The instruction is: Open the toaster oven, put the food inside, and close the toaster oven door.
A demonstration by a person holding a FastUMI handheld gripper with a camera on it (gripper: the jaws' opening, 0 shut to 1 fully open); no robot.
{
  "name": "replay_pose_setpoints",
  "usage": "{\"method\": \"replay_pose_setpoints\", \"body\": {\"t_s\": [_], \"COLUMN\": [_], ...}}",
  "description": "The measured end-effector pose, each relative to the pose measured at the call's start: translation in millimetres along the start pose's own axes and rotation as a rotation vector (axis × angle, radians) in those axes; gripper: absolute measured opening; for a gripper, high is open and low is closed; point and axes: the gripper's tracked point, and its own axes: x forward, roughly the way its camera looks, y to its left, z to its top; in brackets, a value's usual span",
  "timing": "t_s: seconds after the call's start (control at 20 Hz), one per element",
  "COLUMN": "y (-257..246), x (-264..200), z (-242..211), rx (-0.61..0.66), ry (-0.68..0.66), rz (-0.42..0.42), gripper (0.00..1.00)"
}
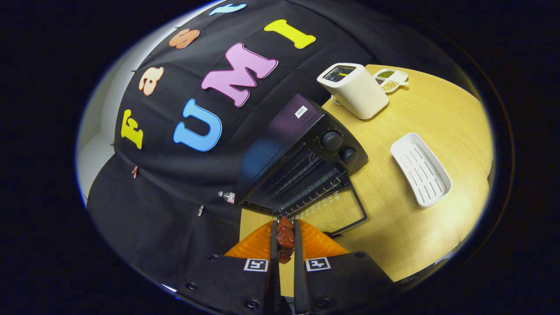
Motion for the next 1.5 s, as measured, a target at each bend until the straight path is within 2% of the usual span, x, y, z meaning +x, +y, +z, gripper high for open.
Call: {"method": "replay_pose_setpoints", "body": {"t_s": [0.2, 0.4, 0.7, 0.8, 0.95, 1.35, 1.5], "y": [9, 8, -14, -21, -28, -35, -30], "x": [34, 84, 140, 155, 173, 182, 183], "z": [8, 15, 20, 25, 16, 14, 18], "rx": [0.087, 0.163, 0.188, 0.179, 0.18, -0.007, -0.126], "ry": [-0.07, -0.126, -0.213, -0.257, -0.257, -0.248, -0.252], "rz": [0.095, 0.145, 0.174, 0.158, 0.13, 0.032, -0.005], "gripper": [0.16, 0.16, 0.16, 0.16, 0.16, 0.16, 0.18]}}
